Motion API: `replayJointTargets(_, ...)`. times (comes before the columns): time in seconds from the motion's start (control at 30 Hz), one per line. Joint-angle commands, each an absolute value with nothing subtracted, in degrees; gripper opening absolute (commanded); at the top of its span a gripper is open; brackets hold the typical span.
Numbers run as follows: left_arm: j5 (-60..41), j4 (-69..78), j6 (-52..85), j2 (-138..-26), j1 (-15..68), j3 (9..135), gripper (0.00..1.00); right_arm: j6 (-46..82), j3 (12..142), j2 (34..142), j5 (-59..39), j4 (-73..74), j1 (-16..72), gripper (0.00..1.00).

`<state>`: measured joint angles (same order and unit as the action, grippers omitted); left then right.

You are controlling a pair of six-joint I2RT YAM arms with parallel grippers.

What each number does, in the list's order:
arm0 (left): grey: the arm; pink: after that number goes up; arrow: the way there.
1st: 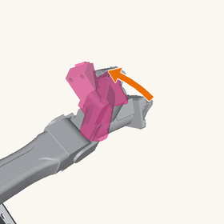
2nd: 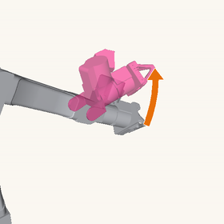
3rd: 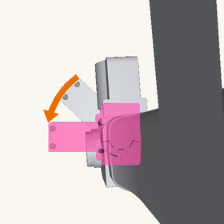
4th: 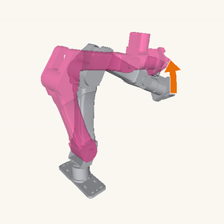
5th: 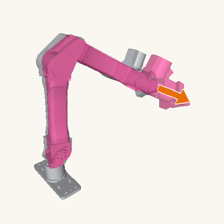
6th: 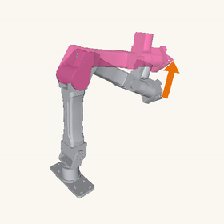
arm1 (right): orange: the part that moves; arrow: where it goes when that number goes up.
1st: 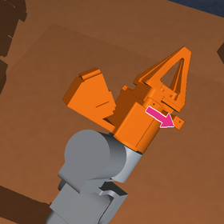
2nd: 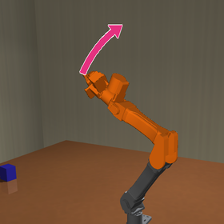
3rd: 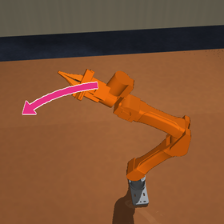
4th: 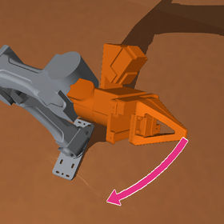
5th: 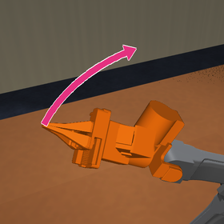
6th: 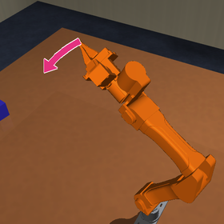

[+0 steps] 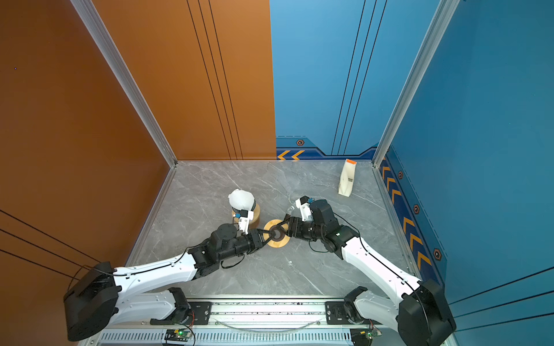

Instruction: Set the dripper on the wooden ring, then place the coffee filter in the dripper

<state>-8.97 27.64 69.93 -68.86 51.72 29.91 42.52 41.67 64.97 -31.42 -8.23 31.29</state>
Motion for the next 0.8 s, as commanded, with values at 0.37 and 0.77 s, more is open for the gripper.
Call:
replayJointTargets(0.37, -6.8, 29.4, 69.6, -66.9, 52.3, 29.7, 0.17, 45.3, 40.7, 64.5, -34.5, -4.3, 32.1, 0.44)
replayJointTargets(0.77, -7.0, 29.1, 69.9, -68.3, 51.5, 30.3, 0.28, 47.0, 40.9, 65.9, -36.5, -0.7, 31.1, 0.26)
